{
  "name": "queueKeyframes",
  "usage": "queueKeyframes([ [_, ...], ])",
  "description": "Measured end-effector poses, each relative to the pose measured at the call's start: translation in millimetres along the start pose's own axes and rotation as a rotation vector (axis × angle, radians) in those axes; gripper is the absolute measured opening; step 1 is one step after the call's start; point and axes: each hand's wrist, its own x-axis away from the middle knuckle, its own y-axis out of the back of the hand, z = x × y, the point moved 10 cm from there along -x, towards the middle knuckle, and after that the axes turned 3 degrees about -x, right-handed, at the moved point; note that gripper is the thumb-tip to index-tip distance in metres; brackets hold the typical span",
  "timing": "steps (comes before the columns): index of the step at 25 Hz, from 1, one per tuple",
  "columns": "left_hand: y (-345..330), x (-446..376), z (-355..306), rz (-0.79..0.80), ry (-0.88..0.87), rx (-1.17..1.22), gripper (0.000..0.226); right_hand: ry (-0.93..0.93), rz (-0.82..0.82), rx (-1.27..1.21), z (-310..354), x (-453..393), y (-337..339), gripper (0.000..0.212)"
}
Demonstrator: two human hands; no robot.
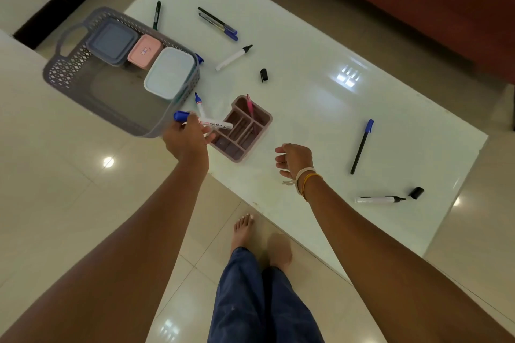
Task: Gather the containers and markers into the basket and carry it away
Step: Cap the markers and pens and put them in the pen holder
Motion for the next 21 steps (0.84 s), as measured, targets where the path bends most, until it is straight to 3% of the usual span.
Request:
queueKeyframes([
  [3, 19.8, 1.9, 14.0, -0.050, -0.020, -0.042, 0.018, -0.025, -0.028, 0.028, -24.6, 0.7, 7.5, 0.024],
  [9, 27.1, 9.0, 1.8, -0.082, -0.191, -0.153, 0.006, -0.045, -0.080, 0.026, -43.0, -0.5, 19.0, 0.024],
  [11, 31.9, 10.8, -5.4, -0.083, -0.241, -0.235, 0.015, -0.057, -0.083, 0.010, -45.8, 3.8, 19.5, 0.024],
  [16, -13.2, 11.5, 17.1, 0.329, -0.296, -0.689, 0.011, -0.043, -0.090, -0.014, -46.7, 10.0, 18.5, 0.023],
  [18, -18.2, 5.4, 29.5, 0.361, -0.252, -0.807, 0.021, -0.043, -0.095, -0.019, -48.9, 9.9, 18.3, 0.024],
  [21, -13.3, 3.1, 39.1, 0.302, -0.129, -0.662, 0.039, -0.046, -0.108, -0.023, -57.5, 9.5, 22.3, 0.023],
])
